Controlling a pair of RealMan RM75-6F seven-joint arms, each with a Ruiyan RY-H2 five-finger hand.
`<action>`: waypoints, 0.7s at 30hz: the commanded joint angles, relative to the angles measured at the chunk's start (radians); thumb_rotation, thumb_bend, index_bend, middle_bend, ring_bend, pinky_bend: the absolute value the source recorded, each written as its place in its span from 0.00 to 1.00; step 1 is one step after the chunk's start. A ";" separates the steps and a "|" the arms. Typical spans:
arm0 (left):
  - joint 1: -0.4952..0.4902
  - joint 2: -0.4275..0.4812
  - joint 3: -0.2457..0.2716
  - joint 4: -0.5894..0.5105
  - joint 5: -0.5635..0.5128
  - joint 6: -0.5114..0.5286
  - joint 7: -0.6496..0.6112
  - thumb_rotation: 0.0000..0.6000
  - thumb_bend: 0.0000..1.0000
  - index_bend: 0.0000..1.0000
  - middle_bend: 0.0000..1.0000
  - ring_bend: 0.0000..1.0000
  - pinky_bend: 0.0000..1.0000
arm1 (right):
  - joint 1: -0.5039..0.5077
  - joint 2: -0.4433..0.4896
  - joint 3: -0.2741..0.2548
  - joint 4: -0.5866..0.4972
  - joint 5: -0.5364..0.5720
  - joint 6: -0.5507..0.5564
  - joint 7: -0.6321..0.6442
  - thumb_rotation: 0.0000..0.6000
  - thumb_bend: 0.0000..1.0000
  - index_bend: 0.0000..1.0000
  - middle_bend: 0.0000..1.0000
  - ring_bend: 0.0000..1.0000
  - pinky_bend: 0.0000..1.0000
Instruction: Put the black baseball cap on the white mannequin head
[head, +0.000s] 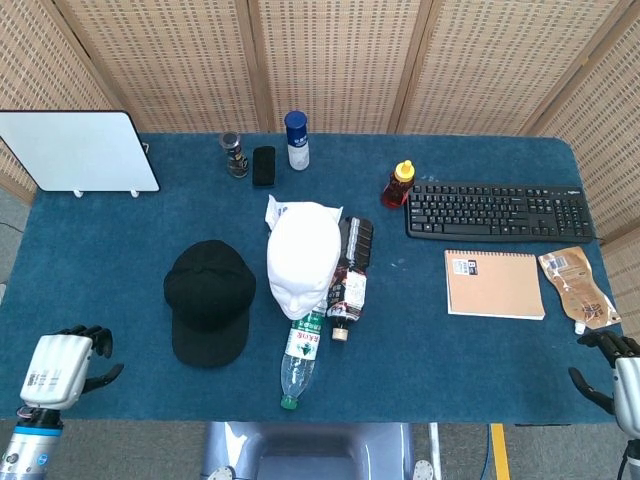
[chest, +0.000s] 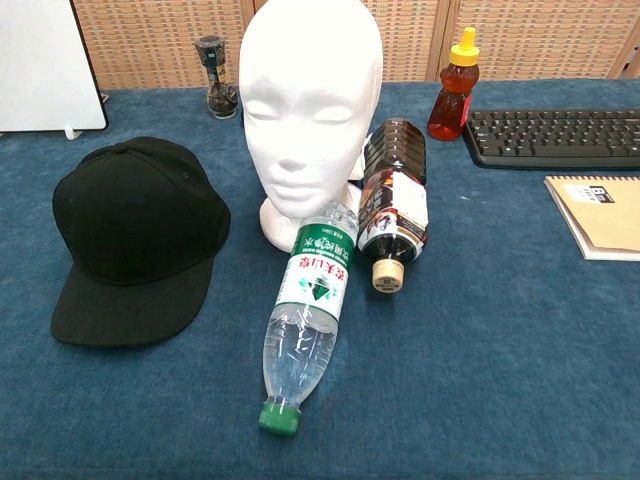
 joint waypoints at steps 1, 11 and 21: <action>-0.013 -0.033 0.000 -0.004 -0.003 -0.022 0.030 1.00 0.14 0.64 0.64 0.59 0.67 | -0.004 0.000 0.000 0.004 0.002 0.003 0.005 1.00 0.23 0.41 0.46 0.50 0.58; -0.036 -0.193 0.009 0.041 -0.019 -0.064 0.192 1.00 0.14 0.64 0.66 0.60 0.69 | -0.001 -0.012 0.002 0.027 -0.002 -0.003 0.030 1.00 0.23 0.41 0.46 0.50 0.58; -0.047 -0.339 0.011 0.137 -0.059 -0.093 0.273 1.00 0.14 0.64 0.66 0.63 0.70 | -0.007 -0.016 -0.001 0.043 0.004 -0.004 0.046 1.00 0.23 0.41 0.46 0.50 0.58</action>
